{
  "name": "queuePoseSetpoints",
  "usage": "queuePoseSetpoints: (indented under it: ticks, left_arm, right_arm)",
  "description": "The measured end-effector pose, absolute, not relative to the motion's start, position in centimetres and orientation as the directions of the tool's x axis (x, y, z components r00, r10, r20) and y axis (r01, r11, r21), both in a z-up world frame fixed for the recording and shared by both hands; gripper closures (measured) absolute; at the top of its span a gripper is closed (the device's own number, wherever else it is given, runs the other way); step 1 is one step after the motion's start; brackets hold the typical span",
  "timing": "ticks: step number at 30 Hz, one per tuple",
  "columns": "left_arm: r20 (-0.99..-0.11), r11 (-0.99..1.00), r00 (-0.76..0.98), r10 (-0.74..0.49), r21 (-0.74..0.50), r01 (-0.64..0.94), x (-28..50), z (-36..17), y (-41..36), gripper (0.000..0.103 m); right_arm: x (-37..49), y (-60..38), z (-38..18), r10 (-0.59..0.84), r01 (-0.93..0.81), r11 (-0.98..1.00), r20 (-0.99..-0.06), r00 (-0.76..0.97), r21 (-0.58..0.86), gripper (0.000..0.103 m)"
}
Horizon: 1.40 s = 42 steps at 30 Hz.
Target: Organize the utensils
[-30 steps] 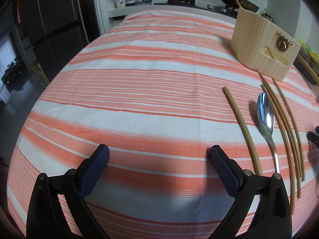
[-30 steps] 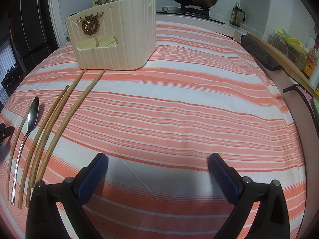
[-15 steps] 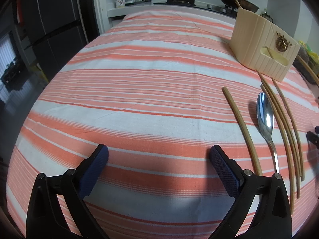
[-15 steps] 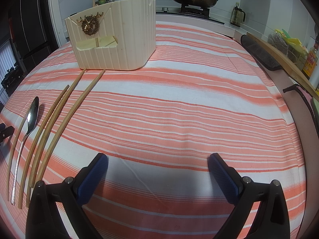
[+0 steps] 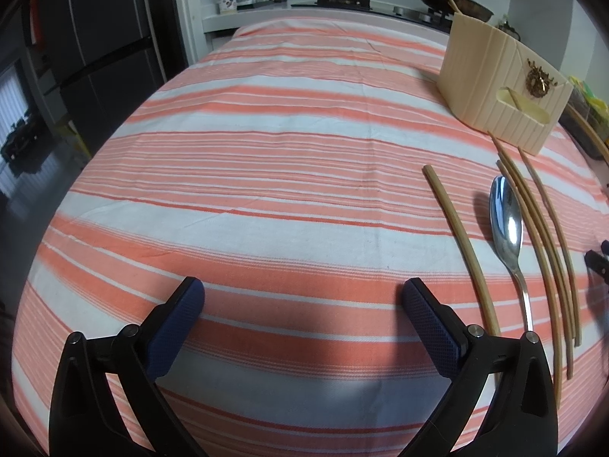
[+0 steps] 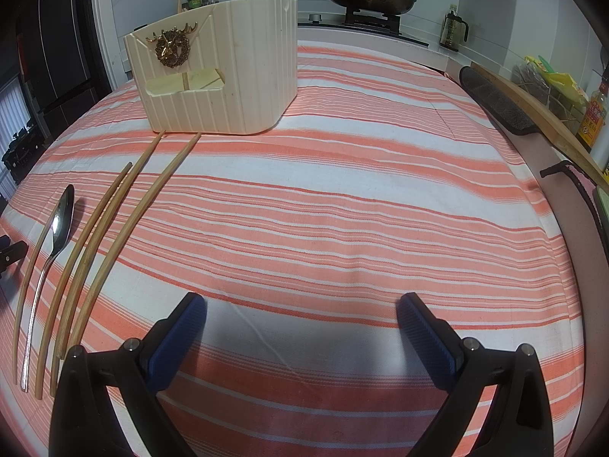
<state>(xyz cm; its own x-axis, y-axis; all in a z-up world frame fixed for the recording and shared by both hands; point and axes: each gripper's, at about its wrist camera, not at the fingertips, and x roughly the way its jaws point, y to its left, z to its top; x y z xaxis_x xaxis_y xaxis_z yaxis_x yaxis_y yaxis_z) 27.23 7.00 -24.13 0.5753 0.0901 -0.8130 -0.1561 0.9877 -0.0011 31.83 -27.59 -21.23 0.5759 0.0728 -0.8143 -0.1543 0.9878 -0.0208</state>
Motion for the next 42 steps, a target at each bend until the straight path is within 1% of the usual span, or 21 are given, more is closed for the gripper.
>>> queuePoseSetpoints:
  ticks: [16,18,20,22,24,28,30,31,32,33,34,35,36,37,38,39,40,41,42]
  left_arm:
    - [-0.813,0.988,0.576,0.083,-0.007,-0.153,27.2,-24.1,7.1,0.0]
    - [-0.811,0.992,0.584,0.04,-0.04,-0.123,27.0,-23.9,7.4,0.001]
    - [-0.792,0.986,0.609,-0.043,-0.131,-0.099,26.2,-23.2,8.5,0.002]
    - [-0.756,0.972,0.645,-0.107,-0.216,-0.093,25.0,-22.0,9.5,0.001]
    - [-0.729,0.965,0.668,-0.149,-0.256,-0.064,24.4,-20.8,9.5,0.001]
    - [-0.76,0.964,0.612,-0.217,-0.267,0.01,26.0,-20.2,6.7,0.001]
    - [-0.784,0.968,0.583,-0.213,-0.251,0.016,26.9,-20.7,4.8,0.002]
    - [-0.796,0.974,0.573,-0.194,-0.227,0.015,27.2,-21.0,3.9,0.005]
    - [-0.808,0.981,0.565,-0.169,-0.196,0.013,27.4,-21.3,2.9,0.007]
    - [-0.82,0.987,0.554,-0.143,-0.162,0.015,27.6,-21.6,2.0,0.014]
    - [-0.83,0.991,0.544,-0.123,-0.135,0.017,27.6,-21.9,1.4,0.017]
    - [-0.837,0.993,0.537,-0.108,-0.116,0.019,27.6,-22.1,0.8,0.019]
    - [-0.843,0.995,0.53,-0.091,-0.096,0.017,27.5,-22.3,0.3,0.021]
    - [-0.85,0.997,0.523,-0.07,-0.074,0.012,27.5,-22.5,-0.2,0.029]
    - [-0.855,0.998,0.516,-0.052,-0.056,0.009,27.5,-22.7,-0.5,0.034]
    - [-0.855,1.0,0.517,-0.03,-0.029,0.01,27.4,-22.7,-0.8,0.045]
    - [-0.85,1.0,0.526,-0.016,-0.006,0.02,27.2,-22.7,-1.2,0.061]
    - [-0.848,0.999,0.529,-0.028,-0.007,0.042,27.1,-22.6,-1.3,0.072]
    - [-0.849,0.998,0.527,-0.04,-0.01,0.06,26.9,-22.5,-1.3,0.085]
  right_arm:
    - [32.5,-27.5,-21.3,0.077,-0.151,0.988,-0.816,0.572,-0.012,0.0]
    - [32.5,-27.5,-21.2,0.088,-0.158,0.987,-0.815,0.573,-0.005,0.0]
    - [32.0,-27.8,-20.8,0.092,-0.154,0.988,-0.81,0.579,0.003,0.0]
    - [30.7,-28.2,-19.6,0.105,-0.143,0.99,-0.783,0.612,0.021,0.0]
    - [29.4,-28.4,-18.3,0.128,-0.148,0.988,-0.763,0.633,0.043,0.0]
    - [28.7,-26.7,-17.0,0.192,-0.184,0.978,-0.773,0.604,0.1,0.0]
    - [29.0,-25.0,-16.8,0.235,-0.204,0.969,-0.78,0.579,0.141,0.0]
    - [29.3,-24.1,-16.8,0.256,-0.215,0.964,-0.781,0.569,0.159,0.002]
    - [29.7,-22.9,-17.0,0.268,-0.225,0.96,-0.786,0.557,0.167,0.01]
    - [30.1,-21.7,-17.2,0.275,-0.24,0.956,-0.796,0.539,0.168,0.016]
    - [30.5,-20.6,-17.5,0.279,-0.255,0.953,-0.806,0.522,0.165,0.028]
    - [31.0,-19.5,-17.9,0.284,-0.272,0.948,-0.813,0.508,0.162,0.035]
    - [31.5,-18.5,-18.3,0.289,-0.288,0.944,-0.818,0.497,0.159,0.038]
    - [32.1,-17.7,-18.7,0.285,-0.296,0.943,-0.826,0.485,0.152,0.045]
    - [32.7,-17.1,-19.3,0.274,-0.295,0.945,-0.838,0.472,0.143,0.058]
    - [33.2,-16.8,-19.8,0.262,-0.29,0.947,-0.85,0.457,0.136,0.066]
    - [33.5,-16.6,-20.1,0.246,-0.286,0.95,-0.856,0.455,0.121,0.076]
    - [33.6,-16.5,-20.0,0.23,-0.287,0.953,-0.855,0.465,0.101,0.084]
    - [33.7,-16.6,-20.0,0.221,-0.285,0.954,-0.863,0.454,0.094,0.088]
